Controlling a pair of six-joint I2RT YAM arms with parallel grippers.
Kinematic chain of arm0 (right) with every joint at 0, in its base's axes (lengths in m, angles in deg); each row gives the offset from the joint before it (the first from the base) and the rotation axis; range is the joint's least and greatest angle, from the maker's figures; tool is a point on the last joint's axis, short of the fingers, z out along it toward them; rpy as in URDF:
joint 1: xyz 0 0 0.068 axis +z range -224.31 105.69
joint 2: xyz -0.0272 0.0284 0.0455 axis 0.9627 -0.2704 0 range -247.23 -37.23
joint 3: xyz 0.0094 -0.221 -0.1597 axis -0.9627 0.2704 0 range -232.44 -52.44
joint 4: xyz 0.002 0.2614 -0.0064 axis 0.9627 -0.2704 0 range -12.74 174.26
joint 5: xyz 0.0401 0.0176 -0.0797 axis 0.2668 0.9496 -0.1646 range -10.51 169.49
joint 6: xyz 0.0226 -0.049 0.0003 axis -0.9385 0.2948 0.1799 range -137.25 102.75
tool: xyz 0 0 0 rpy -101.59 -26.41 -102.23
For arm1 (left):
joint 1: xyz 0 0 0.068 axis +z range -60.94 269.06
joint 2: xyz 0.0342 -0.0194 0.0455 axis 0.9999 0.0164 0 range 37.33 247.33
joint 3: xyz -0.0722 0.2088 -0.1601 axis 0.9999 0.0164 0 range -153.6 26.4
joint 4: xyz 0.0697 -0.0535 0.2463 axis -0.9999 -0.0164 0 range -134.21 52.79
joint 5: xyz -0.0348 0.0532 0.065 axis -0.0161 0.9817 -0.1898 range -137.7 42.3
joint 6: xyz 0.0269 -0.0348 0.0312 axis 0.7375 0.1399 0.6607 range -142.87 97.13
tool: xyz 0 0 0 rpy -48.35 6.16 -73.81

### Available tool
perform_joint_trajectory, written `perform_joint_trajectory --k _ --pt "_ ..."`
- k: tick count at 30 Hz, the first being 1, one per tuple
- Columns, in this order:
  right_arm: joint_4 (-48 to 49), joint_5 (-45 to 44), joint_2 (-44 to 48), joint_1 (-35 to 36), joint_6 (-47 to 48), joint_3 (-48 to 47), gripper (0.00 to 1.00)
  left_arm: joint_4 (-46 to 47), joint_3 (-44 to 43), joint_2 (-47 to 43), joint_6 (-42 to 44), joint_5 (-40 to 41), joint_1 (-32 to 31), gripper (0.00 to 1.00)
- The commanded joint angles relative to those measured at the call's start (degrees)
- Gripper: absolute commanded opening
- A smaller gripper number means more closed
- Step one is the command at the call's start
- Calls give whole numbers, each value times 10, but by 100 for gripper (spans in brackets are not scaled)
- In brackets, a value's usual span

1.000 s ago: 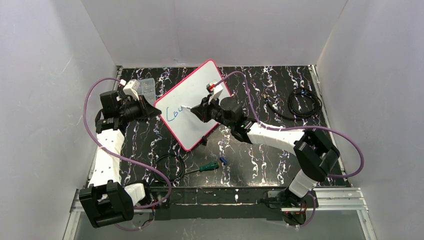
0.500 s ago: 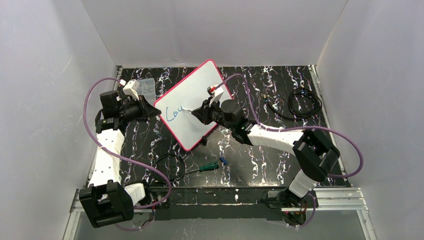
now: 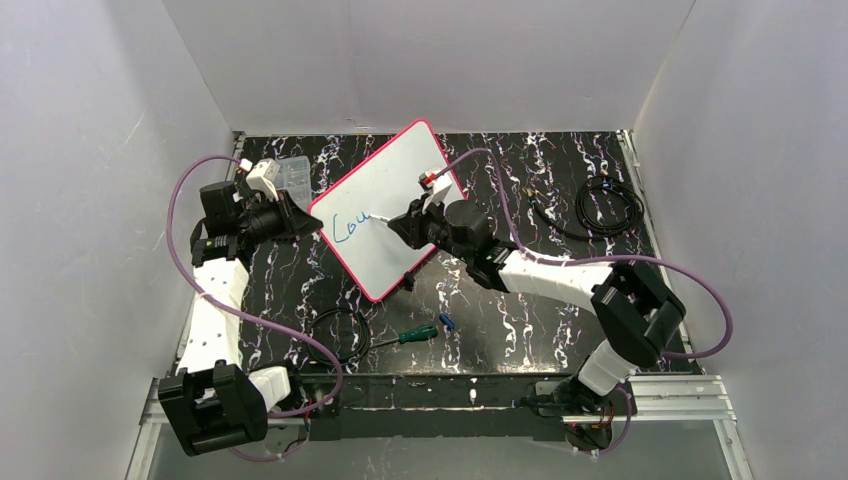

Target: Write a sentence on the whiteboard

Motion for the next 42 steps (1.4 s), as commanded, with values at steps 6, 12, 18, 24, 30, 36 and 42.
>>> perform_joint_trajectory --k 6,12,18,24,30,36,42 --pt "26 -10 36 -2 12 -23 1 -11 1 -10 24 12 0 0" --pt "30 4 13 -2 12 -42 1 -11 1 -9 24 11 0 0" --pt "31 5 -2 -2 11 -56 1 -11 0 -9 24 10 -1 0" --pt "26 6 -18 -2 10 -62 1 -11 0 -8 24 10 -1 0" --pt "18 -19 -21 -2 10 -60 1 -11 0 -8 24 11 -1 0" --pt "11 -43 -11 -4 11 -48 1 -11 0 -9 25 11 0 0" --pt "6 -39 -7 -7 11 -36 1 -11 1 -10 25 11 -1 0"
